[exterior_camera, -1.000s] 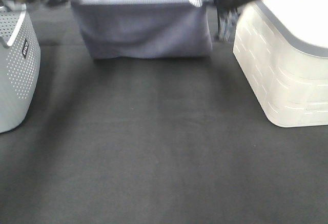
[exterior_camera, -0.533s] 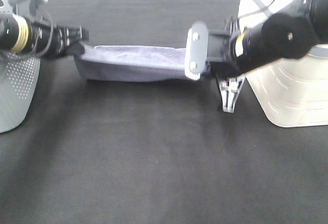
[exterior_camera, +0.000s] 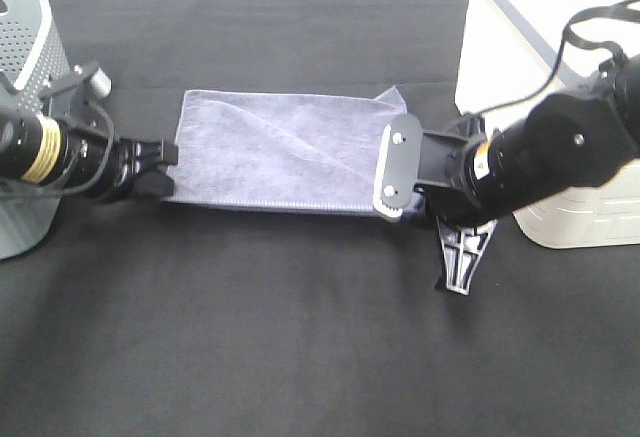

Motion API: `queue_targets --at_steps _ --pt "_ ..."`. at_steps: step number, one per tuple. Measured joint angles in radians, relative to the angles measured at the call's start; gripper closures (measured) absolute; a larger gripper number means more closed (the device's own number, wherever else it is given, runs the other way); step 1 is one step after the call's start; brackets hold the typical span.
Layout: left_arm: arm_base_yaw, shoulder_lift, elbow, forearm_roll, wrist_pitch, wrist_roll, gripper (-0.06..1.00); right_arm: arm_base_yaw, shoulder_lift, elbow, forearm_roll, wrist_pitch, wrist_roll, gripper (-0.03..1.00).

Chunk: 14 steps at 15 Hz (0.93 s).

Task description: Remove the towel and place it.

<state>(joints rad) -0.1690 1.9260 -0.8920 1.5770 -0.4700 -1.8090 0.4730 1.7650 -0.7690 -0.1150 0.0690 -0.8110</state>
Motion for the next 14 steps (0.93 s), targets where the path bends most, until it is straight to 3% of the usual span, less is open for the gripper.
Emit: queue_targets --at_steps 5,7,8,11,12,14 --pt "0.0 0.0 0.011 0.001 -0.027 0.0 0.91 0.0 0.0 0.028 0.012 -0.037 0.0 0.91" --pt "0.0 0.0 0.011 0.001 -0.034 0.0 0.77 0.0 0.0 0.032 0.012 -0.021 0.0 0.71" --pt "0.001 0.0 0.011 0.001 -0.039 0.0 0.71 0.0 0.0 0.033 0.012 -0.019 0.0 0.66" --pt "0.003 0.0 0.011 0.003 -0.071 0.0 0.31 0.0 -0.001 0.035 0.012 -0.005 -0.001 0.37" --pt "0.003 0.0 0.011 0.003 -0.083 0.0 0.22 0.0 -0.001 0.035 0.012 0.004 -0.001 0.33" --pt "0.003 0.0 0.008 0.003 -0.11 0.0 0.16 0.0 -0.014 0.036 0.012 0.006 -0.001 0.31"
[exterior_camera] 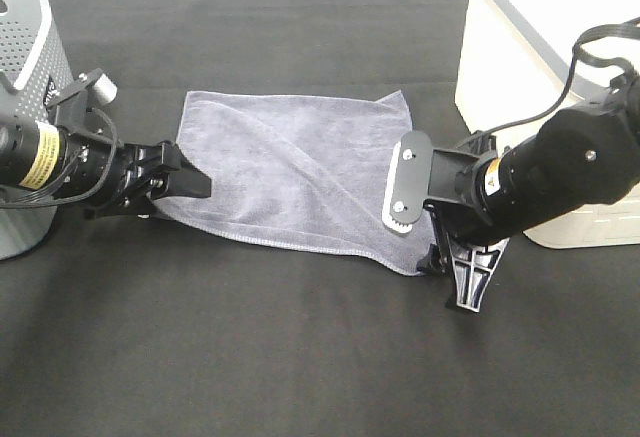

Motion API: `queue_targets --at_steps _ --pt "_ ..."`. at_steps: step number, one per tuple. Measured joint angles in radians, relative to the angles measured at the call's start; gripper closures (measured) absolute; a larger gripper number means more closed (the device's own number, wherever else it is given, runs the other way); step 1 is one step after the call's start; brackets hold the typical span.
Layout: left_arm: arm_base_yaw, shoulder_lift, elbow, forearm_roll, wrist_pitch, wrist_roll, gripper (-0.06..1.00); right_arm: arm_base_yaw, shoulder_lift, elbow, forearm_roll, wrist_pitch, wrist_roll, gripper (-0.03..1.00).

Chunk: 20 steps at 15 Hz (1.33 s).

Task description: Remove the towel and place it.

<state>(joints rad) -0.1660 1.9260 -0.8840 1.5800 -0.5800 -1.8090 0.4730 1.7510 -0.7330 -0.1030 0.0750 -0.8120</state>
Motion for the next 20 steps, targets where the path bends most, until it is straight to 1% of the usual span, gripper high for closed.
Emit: queue_targets --at_steps 2,5,10,12,14,15,16,17,18,19,20 --pt "0.0 0.0 -0.053 0.0 -0.049 -0.023 0.16 0.0 -0.062 0.0 0.0 -0.003 0.0 0.31" --pt "0.0 0.0 -0.15 0.0 -0.076 -0.076 0.16 0.0 -0.146 0.0 -0.002 -0.019 0.0 0.31" --pt "0.0 0.001 -0.407 0.001 -0.096 -0.193 0.16 0.0 -0.281 0.0 -0.007 -0.062 0.0 0.31" --pt "0.0 0.001 -0.506 0.003 -0.096 -0.227 0.16 0.0 -0.314 -0.002 -0.007 -0.118 0.0 0.31" --pt "0.0 0.001 -0.607 0.017 -0.095 -0.256 0.16 0.0 -0.326 -0.043 0.001 -0.16 0.0 0.31" --pt "0.0 0.001 -0.656 0.053 -0.081 -0.279 0.16 0.0 -0.327 -0.072 0.027 -0.177 0.0 0.31" --pt "0.0 0.001 -0.713 0.109 -0.071 -0.312 0.17 0.0 -0.327 -0.112 0.078 -0.186 0.003 0.31" --pt "0.003 0.001 -0.757 0.14 -0.063 -0.344 0.17 -0.001 -0.327 -0.158 0.176 -0.189 0.021 0.31" --pt "0.003 -0.007 -0.787 0.153 -0.043 -0.352 0.18 -0.005 -0.327 -0.202 0.281 -0.189 0.027 0.31" --pt "0.003 -0.024 -0.799 0.158 0.008 -0.348 0.18 -0.019 -0.327 -0.245 0.377 -0.19 0.029 0.32" --pt "0.003 -0.046 -0.803 0.16 0.076 -0.318 0.18 -0.039 -0.327 -0.284 0.459 -0.191 0.032 0.32"
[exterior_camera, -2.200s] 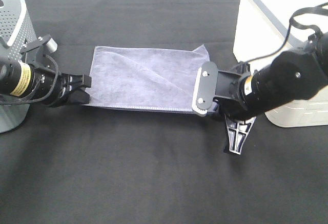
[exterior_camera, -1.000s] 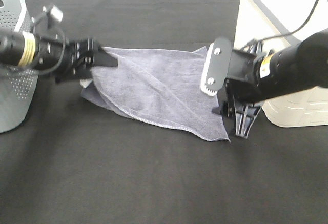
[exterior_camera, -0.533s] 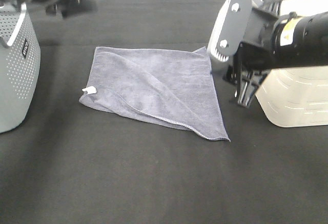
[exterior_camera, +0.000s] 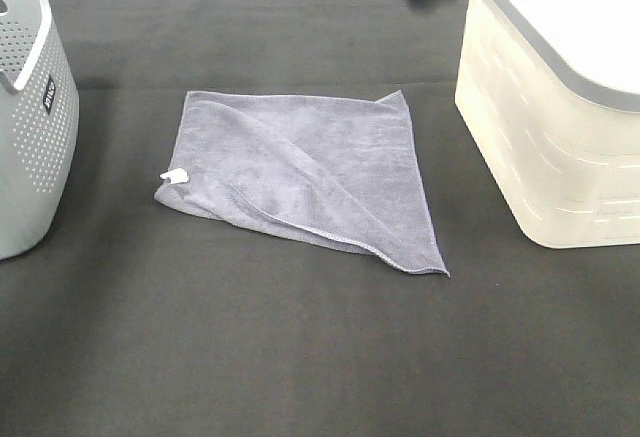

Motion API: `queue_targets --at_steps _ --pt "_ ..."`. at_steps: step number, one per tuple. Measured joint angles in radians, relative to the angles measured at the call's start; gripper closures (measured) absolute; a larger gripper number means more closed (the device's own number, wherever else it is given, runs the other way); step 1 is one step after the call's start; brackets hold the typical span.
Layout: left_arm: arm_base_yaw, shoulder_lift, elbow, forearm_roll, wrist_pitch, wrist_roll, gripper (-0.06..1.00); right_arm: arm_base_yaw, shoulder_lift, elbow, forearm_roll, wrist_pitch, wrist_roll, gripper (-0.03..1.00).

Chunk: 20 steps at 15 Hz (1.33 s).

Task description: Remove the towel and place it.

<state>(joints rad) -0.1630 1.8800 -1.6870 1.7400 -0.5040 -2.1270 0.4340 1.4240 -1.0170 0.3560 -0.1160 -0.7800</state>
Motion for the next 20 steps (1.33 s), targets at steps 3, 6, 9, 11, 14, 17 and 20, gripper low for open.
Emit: queue_targets --at_steps 3,6,9,11,14,17,20 --pt "0.0 -0.081 -0.001 0.007 0.396 0.267 0.18 -0.109 -0.003 -0.128 0.143 0.01 0.011 0.32" --pt "0.0 -0.119 -0.001 -0.009 0.617 0.524 0.18 -0.187 -0.007 -0.153 0.189 0.018 0.015 0.32" --pt "0.001 -0.133 -0.001 -0.307 0.836 0.942 0.18 -0.294 -0.004 -0.162 0.255 0.064 0.02 0.32" --pt "0.009 -0.133 -0.001 -0.666 0.895 1.304 0.18 -0.361 0.024 -0.223 0.294 0.166 0.025 0.32" --pt "0.013 -0.128 -0.049 -1.159 1.013 1.754 0.18 -0.444 0.125 -0.419 0.28 0.481 0.141 0.32" --pt "0.099 -0.102 -0.212 -1.547 1.253 2.03 0.18 -0.45 0.205 -0.608 0.052 0.766 0.348 0.32" --pt "0.181 -0.084 -0.327 -1.724 1.468 2.103 0.18 -0.449 0.22 -0.713 -0.169 0.941 0.52 0.32"
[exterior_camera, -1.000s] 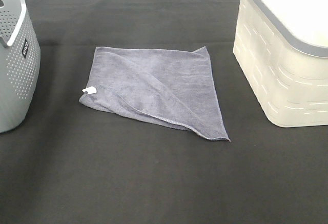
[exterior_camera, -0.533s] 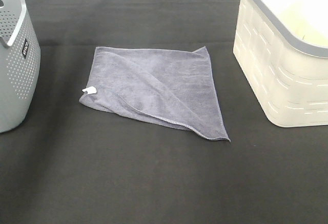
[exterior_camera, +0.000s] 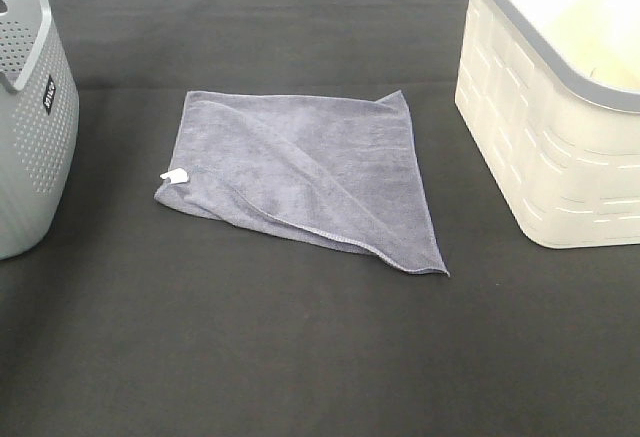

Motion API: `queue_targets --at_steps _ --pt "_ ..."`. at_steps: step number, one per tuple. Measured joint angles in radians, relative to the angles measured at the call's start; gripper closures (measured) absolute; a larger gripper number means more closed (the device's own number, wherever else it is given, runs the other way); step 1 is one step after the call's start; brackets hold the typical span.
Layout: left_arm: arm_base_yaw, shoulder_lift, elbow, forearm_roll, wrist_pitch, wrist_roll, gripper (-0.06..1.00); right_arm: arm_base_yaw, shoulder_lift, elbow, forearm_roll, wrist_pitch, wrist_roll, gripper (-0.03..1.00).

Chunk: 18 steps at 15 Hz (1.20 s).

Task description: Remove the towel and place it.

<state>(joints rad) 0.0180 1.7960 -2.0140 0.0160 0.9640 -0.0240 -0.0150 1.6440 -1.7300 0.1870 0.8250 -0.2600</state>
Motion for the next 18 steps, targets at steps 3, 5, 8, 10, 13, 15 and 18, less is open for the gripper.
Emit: queue_targets --at_steps 3,5,8,10,13,15,18 --pt "0.022 0.0 -0.064 -0.022 0.187 0.003 0.18 0.068 0.0 -0.048 -0.255 0.164 0.044 0.32" --pt "0.022 0.001 -0.067 -0.04 0.244 0.003 0.18 0.173 0.0 -0.048 -0.444 0.229 0.08 0.32" --pt "0.022 -0.042 0.002 -0.067 0.247 0.006 0.18 0.236 0.0 -0.051 -0.496 0.314 0.204 0.32" --pt "0.022 -0.137 0.148 -0.07 0.248 0.007 0.18 0.228 -0.006 -0.047 -0.429 0.384 0.225 0.32" --pt "0.022 -0.269 0.342 -0.07 0.249 0.015 0.18 0.228 -0.09 0.029 -0.34 0.387 0.227 0.32" --pt "0.022 -0.374 0.48 -0.069 0.249 0.024 0.18 0.228 -0.173 0.129 -0.313 0.392 0.227 0.32" --pt "0.022 -0.535 0.709 -0.069 0.213 0.024 0.18 0.228 -0.33 0.352 -0.297 0.348 0.26 0.32"
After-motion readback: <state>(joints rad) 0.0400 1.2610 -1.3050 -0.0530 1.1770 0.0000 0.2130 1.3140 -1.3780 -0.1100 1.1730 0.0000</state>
